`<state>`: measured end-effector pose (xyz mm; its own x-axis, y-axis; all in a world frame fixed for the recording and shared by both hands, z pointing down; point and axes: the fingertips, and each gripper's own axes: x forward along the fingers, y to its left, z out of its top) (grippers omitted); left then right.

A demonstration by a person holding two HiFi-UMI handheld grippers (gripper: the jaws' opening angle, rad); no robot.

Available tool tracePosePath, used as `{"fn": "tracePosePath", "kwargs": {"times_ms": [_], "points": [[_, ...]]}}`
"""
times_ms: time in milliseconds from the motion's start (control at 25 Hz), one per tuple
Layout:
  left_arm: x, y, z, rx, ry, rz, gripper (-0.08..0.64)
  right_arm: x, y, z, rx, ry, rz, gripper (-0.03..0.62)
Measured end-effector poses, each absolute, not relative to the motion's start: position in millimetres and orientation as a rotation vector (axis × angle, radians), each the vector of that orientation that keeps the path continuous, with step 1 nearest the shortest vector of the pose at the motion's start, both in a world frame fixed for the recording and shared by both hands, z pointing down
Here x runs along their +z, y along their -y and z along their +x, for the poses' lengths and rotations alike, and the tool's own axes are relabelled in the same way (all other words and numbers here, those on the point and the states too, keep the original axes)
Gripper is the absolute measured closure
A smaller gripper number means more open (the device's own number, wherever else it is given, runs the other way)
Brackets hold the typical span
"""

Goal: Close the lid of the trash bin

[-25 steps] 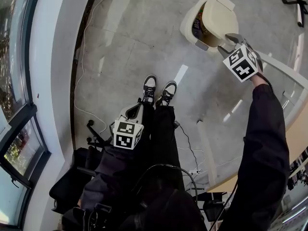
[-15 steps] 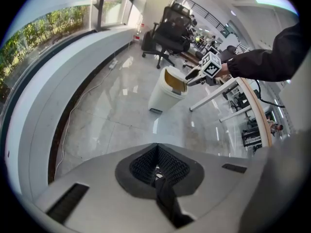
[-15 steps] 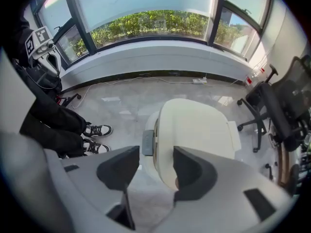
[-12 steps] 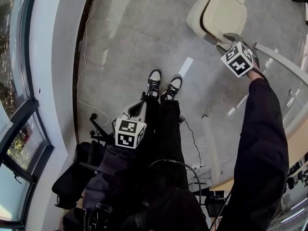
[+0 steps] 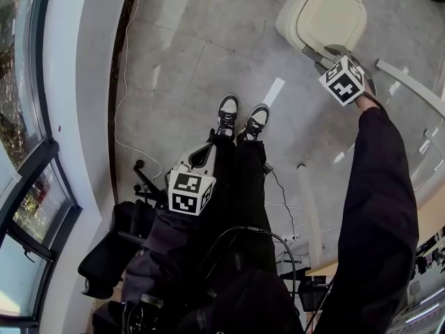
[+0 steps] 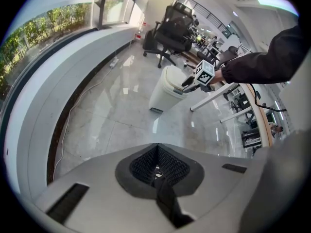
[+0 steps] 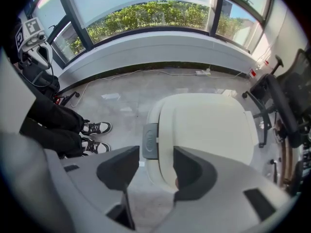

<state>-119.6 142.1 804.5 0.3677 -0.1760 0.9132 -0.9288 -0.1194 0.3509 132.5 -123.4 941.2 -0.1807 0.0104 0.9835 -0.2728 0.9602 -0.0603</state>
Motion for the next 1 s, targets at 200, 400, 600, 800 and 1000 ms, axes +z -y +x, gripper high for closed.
{"fn": "tracePosePath", "kwargs": {"times_ms": [200, 400, 600, 800, 1000], "points": [[804.4, -140.6, -119.3, 0.884, 1.026, 1.563, 0.558, 946.2, 126.1, 132.6, 0.253, 1.73, 0.217, 0.38], [803.9, -140.4, -116.7, 0.893, 1.021, 1.565, 0.558, 948.6, 124.6, 131.9, 0.242, 1.719, 0.208, 0.38], [804.3, -138.9, -115.4, 0.895, 1.019, 1.57, 0.558, 952.5, 124.4, 131.2, 0.262, 1.711, 0.224, 0.38], [805.9, -141.2, -114.5, 0.896, 1.019, 1.568, 0.558, 953.8, 125.1, 131.7, 0.275, 1.718, 0.243, 0.38], [805.6, -142.2, -114.5, 0.896, 1.018, 1.571, 0.558, 953.7, 123.9, 130.0, 0.284, 1.722, 0.263, 0.38]]}}
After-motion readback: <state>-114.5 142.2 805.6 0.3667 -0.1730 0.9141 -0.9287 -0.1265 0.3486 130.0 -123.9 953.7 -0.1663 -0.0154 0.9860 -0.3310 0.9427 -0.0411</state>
